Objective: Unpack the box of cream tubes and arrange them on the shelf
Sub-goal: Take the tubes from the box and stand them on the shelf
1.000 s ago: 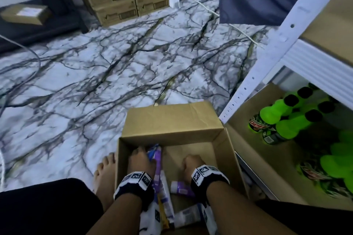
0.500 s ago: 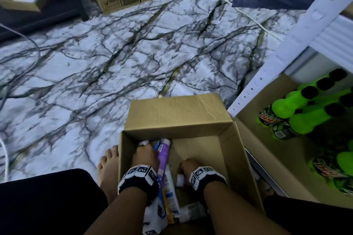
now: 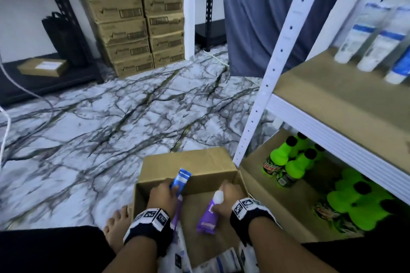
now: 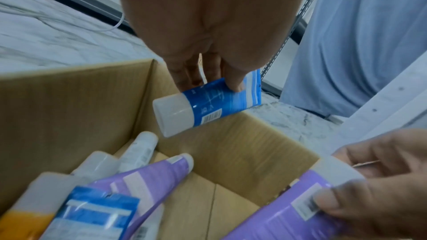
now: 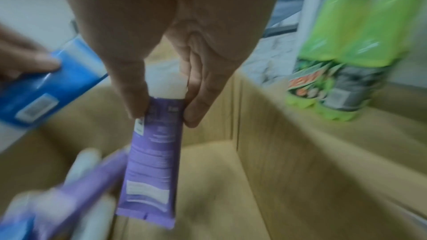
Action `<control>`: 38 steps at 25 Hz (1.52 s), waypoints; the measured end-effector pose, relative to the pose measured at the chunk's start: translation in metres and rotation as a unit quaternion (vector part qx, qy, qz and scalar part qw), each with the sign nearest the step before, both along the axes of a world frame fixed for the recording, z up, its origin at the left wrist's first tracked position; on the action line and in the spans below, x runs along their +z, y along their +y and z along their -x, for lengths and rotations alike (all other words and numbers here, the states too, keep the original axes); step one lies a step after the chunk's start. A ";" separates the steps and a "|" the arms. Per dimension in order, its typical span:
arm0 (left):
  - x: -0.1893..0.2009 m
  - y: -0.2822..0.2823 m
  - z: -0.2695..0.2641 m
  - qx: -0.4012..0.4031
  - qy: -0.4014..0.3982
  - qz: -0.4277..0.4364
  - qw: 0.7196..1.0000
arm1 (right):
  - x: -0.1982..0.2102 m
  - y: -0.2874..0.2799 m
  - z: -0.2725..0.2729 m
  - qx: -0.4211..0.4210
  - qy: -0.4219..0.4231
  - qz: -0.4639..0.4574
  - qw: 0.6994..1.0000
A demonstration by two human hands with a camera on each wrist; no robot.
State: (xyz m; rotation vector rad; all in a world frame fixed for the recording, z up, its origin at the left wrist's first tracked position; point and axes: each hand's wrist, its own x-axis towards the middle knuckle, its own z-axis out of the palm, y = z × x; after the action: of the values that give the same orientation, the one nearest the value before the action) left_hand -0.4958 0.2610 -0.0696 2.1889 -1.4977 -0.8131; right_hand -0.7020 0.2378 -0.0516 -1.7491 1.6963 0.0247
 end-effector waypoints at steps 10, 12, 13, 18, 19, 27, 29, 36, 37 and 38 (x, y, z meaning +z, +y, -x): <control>0.139 -0.029 0.055 -0.063 0.080 0.175 0.979 | 0.148 0.007 0.084 -0.234 -0.161 0.229 0.931; 0.168 -0.031 0.070 -0.078 0.094 0.205 0.971 | 0.170 0.011 0.100 -0.256 -0.193 0.257 0.912; 0.181 -0.033 0.078 -0.086 0.105 0.220 0.966 | 0.180 0.013 0.107 -0.265 -0.232 0.266 0.897; 0.248 -0.028 0.123 -0.142 0.182 0.285 0.930 | 0.235 0.035 0.136 -0.302 -0.400 0.280 0.819; 0.257 -0.027 0.130 -0.149 0.195 0.293 0.924 | 0.244 0.038 0.141 -0.306 -0.419 0.280 0.807; 0.325 -0.032 0.213 -0.235 0.298 0.303 0.874 | 0.305 0.062 0.217 -0.300 -0.485 0.316 0.758; 0.334 -0.036 0.240 -0.262 0.307 0.300 0.864 | 0.314 0.068 0.239 -0.300 -0.452 0.345 0.766; 0.352 -0.035 0.341 -0.302 0.368 0.251 0.843 | 0.313 0.086 0.323 -0.370 -0.409 0.394 0.735; 0.351 -0.036 0.355 -0.305 0.377 0.235 0.842 | 0.309 0.090 0.335 -0.381 -0.396 0.402 0.732; 0.349 -0.038 0.369 -0.309 0.383 0.219 0.842 | 0.306 0.094 0.347 -0.388 -0.383 0.408 0.732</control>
State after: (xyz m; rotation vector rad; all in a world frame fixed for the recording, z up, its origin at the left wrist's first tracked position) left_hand -0.8651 0.2226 0.2794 0.8427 -1.6914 -1.1928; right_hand -1.0492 0.3315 0.2548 -1.0557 1.6801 -1.7910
